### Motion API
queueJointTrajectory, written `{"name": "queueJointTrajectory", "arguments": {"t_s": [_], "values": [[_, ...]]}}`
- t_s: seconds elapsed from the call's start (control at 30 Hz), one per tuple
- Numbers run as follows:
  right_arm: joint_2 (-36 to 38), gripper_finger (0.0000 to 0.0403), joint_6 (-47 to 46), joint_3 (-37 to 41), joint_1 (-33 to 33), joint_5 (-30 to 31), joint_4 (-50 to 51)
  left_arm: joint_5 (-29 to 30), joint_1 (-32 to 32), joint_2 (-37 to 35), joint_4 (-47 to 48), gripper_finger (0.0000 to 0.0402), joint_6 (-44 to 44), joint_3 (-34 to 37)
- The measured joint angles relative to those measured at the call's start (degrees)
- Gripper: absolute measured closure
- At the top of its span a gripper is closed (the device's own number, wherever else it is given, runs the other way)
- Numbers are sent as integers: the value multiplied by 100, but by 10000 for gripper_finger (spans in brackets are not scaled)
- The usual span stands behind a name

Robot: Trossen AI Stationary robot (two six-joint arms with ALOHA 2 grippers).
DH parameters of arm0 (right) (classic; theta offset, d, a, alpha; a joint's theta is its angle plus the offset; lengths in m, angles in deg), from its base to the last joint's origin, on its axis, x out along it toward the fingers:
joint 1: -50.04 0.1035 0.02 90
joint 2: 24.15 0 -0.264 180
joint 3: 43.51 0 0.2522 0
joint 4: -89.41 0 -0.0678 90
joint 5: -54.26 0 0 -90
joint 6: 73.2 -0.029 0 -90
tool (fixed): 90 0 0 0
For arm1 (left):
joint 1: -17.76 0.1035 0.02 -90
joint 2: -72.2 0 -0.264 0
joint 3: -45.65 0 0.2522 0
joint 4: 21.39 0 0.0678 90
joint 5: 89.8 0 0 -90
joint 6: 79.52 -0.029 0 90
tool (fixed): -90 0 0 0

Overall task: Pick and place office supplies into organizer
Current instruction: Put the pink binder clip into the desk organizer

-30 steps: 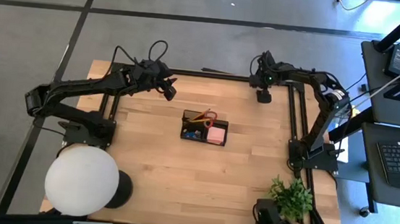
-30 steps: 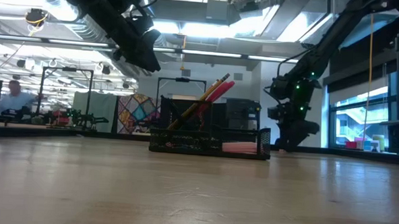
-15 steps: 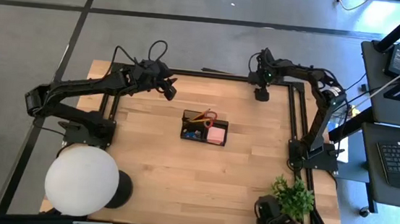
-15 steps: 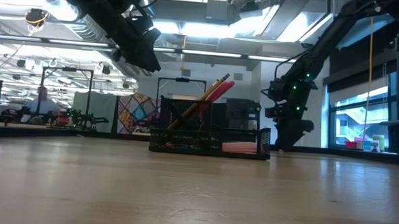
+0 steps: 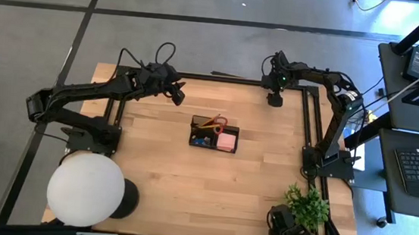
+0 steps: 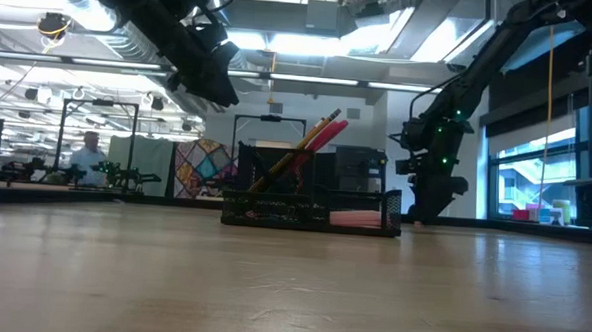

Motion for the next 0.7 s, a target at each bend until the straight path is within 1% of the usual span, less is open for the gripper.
{"name": "queueJointTrajectory", "arguments": {"t_s": [0.13, 0.33, 0.7], "values": [[2, 141, 160, 7, 1, -9, -113, 0, 0, 0, 0, 277, -9, 0], [2, 141, 141, 10, 6, -6, -147, 0, 0, 0, 2, 277, -9, 0], [2, 141, -136, 10, 4, 12, -135, 0, 0, -1, 2, 277, -11, 0]]}}
